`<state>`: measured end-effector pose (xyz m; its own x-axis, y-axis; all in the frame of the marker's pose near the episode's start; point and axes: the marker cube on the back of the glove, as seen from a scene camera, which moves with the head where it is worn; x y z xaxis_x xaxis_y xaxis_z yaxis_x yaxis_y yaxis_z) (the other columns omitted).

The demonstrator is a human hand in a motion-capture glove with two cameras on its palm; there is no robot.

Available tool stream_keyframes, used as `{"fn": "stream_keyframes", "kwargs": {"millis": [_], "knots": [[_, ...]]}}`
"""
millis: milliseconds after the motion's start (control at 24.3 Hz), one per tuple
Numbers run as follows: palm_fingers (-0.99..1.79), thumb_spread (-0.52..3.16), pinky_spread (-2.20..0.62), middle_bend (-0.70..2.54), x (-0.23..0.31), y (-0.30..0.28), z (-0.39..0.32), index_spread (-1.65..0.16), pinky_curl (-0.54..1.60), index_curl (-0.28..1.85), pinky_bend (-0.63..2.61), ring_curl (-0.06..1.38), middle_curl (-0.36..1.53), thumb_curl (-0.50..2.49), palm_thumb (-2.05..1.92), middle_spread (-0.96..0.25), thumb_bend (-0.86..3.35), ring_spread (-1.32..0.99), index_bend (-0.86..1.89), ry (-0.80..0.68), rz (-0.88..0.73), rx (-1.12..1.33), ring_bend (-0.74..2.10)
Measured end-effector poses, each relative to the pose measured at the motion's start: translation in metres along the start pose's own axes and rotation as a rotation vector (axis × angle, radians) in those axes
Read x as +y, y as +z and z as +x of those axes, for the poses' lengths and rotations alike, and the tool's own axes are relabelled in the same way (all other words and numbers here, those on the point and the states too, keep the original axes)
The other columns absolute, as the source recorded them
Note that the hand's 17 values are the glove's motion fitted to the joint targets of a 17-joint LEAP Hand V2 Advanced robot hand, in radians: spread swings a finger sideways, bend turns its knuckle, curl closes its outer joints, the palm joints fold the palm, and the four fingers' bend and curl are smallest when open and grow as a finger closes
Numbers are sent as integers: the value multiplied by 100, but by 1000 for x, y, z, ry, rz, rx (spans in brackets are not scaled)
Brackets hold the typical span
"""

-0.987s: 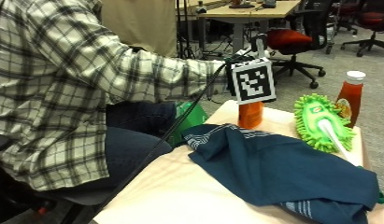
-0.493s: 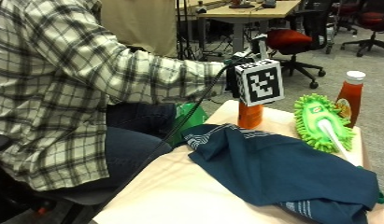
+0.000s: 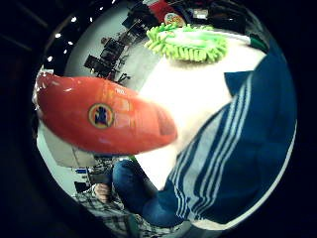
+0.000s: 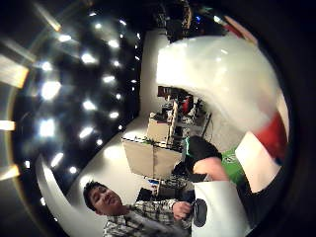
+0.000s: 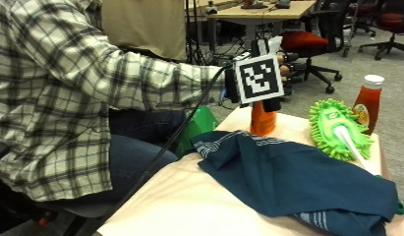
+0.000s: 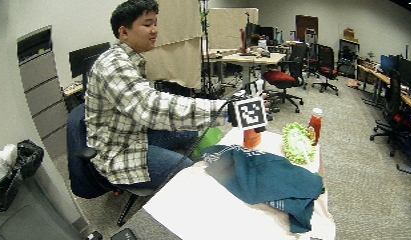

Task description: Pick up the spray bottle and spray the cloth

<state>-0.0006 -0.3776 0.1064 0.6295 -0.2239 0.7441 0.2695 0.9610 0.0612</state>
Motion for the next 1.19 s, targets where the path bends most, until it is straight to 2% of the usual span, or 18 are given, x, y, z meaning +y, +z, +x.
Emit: {"fn": "stream_keyframes", "kwargs": {"millis": [123,370,493,658,864,1028,1193], "knots": [[1,74,16,21,22,-22,0,-38,34,45,18,34,37,64,73,-13,-7,-5,15,12,-21,143,19],[6,87,17,19,89,-84,1,-38,32,43,17,32,35,62,71,-12,-3,-3,20,35,-17,635,20],[7,92,17,19,138,-119,-4,-38,31,43,17,31,35,61,70,-12,-2,-2,20,58,11,826,19],[9,98,17,19,218,-145,-17,-37,30,43,17,30,35,60,69,-12,-2,-1,22,82,17,947,18],[11,104,18,20,333,-144,-18,-36,29,42,16,30,35,61,71,-11,0,0,24,137,82,1072,18],[16,109,17,21,440,-119,0,-34,27,42,14,29,35,62,77,-10,3,1,27,228,30,1180,18],[16,112,17,21,532,-75,9,-32,27,43,14,28,35,63,81,-9,4,1,30,281,-12,1163,18]]}}
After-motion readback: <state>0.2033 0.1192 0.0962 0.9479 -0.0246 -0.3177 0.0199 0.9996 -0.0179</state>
